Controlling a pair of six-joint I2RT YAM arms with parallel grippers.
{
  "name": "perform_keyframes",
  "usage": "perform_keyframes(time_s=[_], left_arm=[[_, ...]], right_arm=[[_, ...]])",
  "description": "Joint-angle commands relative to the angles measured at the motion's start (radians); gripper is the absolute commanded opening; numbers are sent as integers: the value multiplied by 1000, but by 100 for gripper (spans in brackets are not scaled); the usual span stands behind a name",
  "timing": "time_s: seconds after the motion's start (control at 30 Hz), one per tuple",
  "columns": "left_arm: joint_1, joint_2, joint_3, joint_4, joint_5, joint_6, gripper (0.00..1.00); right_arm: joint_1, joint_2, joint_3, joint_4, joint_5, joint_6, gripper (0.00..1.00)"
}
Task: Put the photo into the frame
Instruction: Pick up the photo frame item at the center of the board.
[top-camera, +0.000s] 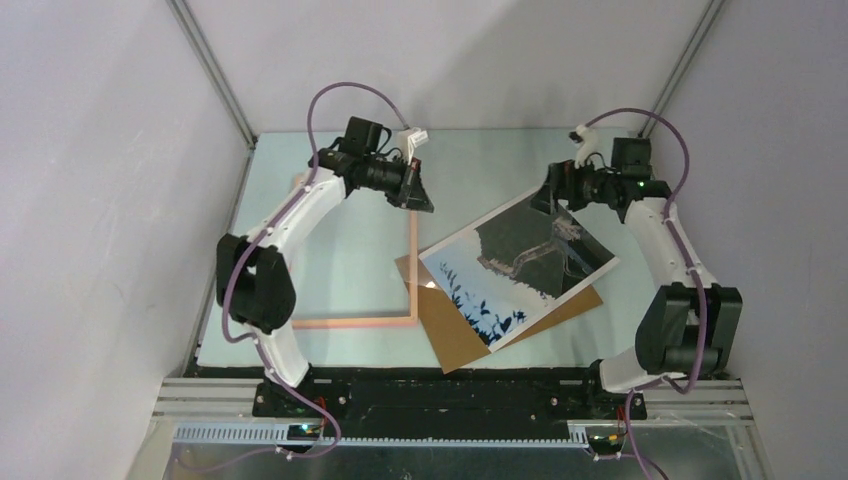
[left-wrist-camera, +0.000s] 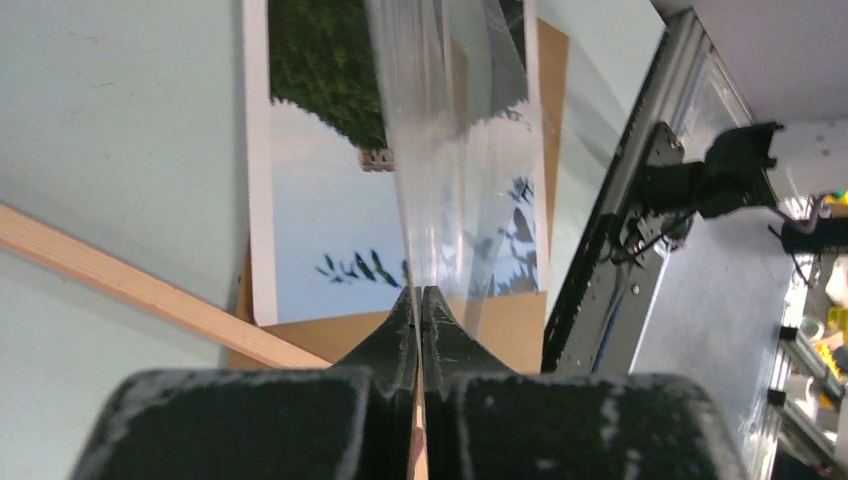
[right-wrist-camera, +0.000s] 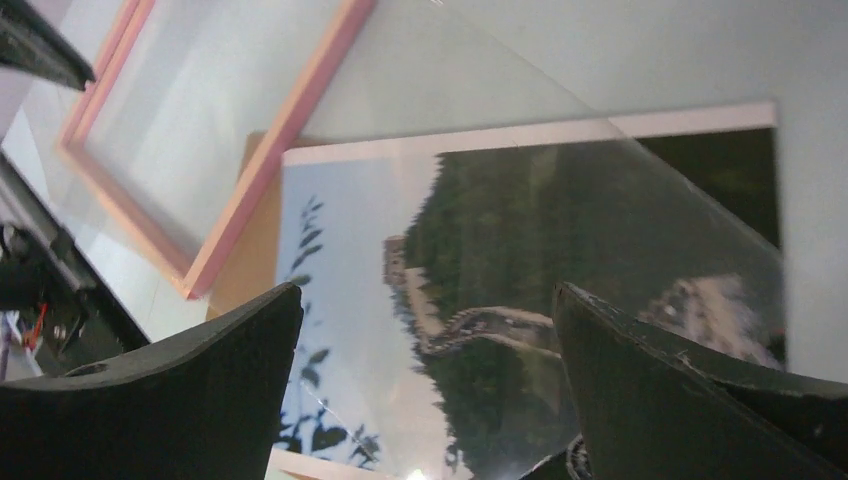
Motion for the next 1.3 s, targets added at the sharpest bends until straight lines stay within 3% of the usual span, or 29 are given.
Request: perform_keyframes(time_s=[0.0, 0.27, 0.67, 0.97, 1.27], left_arm=[[4, -101, 34, -182, 82, 201, 0], [3, -223, 38, -413, 48, 422, 0], [-2, -307, 84, -522, -107, 609, 0], [-10, -319, 125, -544, -112, 650, 0], [-32, -346, 121, -550, -142, 680, 0]], right_arm=[[98, -80, 38, -68, 32, -98, 99], [202, -135, 125, -203, 11, -242, 99], [303, -62, 274, -470, -78, -436, 100], [365, -43, 173, -447, -114, -457, 98], [367, -25, 194, -437, -99, -497, 97]])
